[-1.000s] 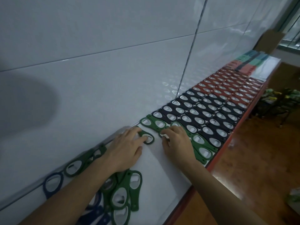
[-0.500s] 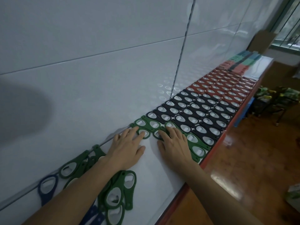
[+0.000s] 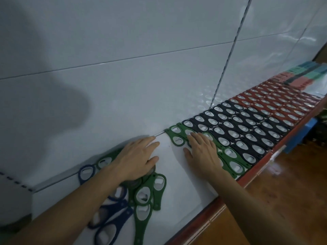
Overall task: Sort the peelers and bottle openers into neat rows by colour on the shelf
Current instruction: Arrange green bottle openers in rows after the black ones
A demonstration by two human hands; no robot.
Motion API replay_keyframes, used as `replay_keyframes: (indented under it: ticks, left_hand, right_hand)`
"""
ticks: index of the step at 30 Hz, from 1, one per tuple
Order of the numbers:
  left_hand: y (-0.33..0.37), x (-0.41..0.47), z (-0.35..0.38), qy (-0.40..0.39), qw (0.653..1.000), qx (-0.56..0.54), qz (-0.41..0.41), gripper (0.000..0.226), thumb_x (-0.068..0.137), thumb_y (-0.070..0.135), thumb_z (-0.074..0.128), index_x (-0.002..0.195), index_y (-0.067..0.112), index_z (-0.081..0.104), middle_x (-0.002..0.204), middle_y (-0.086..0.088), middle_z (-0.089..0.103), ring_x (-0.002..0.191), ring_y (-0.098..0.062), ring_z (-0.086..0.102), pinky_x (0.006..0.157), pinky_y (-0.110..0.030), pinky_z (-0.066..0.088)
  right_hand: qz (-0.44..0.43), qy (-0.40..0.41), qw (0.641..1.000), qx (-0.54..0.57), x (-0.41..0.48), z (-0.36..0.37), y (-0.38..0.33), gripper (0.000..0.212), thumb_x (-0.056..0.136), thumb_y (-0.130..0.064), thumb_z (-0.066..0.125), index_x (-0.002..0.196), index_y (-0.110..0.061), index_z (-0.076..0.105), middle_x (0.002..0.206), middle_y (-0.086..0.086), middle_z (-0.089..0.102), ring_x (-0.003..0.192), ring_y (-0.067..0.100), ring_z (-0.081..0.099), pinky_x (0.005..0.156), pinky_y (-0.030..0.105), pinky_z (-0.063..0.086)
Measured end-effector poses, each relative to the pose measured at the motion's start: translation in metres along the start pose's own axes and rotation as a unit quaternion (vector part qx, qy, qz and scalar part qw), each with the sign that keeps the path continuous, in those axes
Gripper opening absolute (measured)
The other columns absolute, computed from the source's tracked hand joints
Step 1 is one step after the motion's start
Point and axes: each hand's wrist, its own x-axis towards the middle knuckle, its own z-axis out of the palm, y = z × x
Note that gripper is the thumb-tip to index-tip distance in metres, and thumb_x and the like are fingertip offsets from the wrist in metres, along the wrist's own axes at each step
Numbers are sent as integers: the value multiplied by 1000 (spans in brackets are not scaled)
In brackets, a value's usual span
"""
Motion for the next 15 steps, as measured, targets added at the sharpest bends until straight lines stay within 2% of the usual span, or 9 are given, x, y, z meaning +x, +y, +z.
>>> replay_keyframes:
  ticks: [3, 5, 8, 11, 13, 15]
  left_hand:
    - [-16, -34, -7, 21, 999, -12, -40, 60, 106, 51, 34, 160, 24, 28, 168, 4, 20, 154, -15, 19, 126, -42, 20]
    - [-24, -58, -9, 31, 997, -2, -65, 66, 102, 58, 24, 158, 23, 33, 166, 3, 26, 151, -16, 25, 125, -42, 24]
    - [-32, -95, -10, 43, 994, 1, -100, 79, 92, 63, 11, 153, 23, 41, 158, 5, 36, 144, -15, 32, 120, -42, 31]
    - [-34, -135, -9, 57, 986, -19, -155, 73, 93, 62, 17, 149, 25, 46, 147, 6, 43, 135, -15, 39, 110, -45, 41]
    - [-25, -157, -10, 70, 980, -31, -185, 69, 92, 62, 19, 143, 28, 50, 139, 8, 46, 127, -16, 42, 102, -44, 45]
    - [-8, -171, -11, 79, 976, -52, -195, 63, 92, 62, 21, 133, 30, 57, 127, 12, 50, 118, -11, 44, 96, -41, 46]
  right_hand:
    - [-40, 18, 998, 34, 3, -3, -22, 51, 102, -37, 51, 148, -16, 47, 155, 1, 45, 146, 23, 34, 117, 48, 28]
    - [-103, 16, 992, 68, -3, -3, -45, 48, 101, -39, 51, 143, -16, 52, 147, 3, 52, 139, 26, 41, 112, 50, 38]
    - [-222, -99, 965, 96, -14, -4, -78, 49, 98, -39, 43, 143, -21, 51, 143, 1, 54, 131, 27, 46, 105, 50, 44]
    - [-307, -235, 917, 99, -18, -15, -91, 65, 83, -36, 42, 149, -32, 43, 154, -4, 38, 140, 23, 33, 110, 52, 39]
    - [-336, -277, 896, 93, -21, -23, -92, 70, 84, -53, 50, 151, -45, 32, 162, -8, 25, 148, 21, 21, 116, 54, 32]
    - [-363, -299, 882, 33, -23, -24, -94, 87, 77, -70, 66, 151, -53, 22, 166, -9, 14, 151, 21, 12, 119, 54, 26]
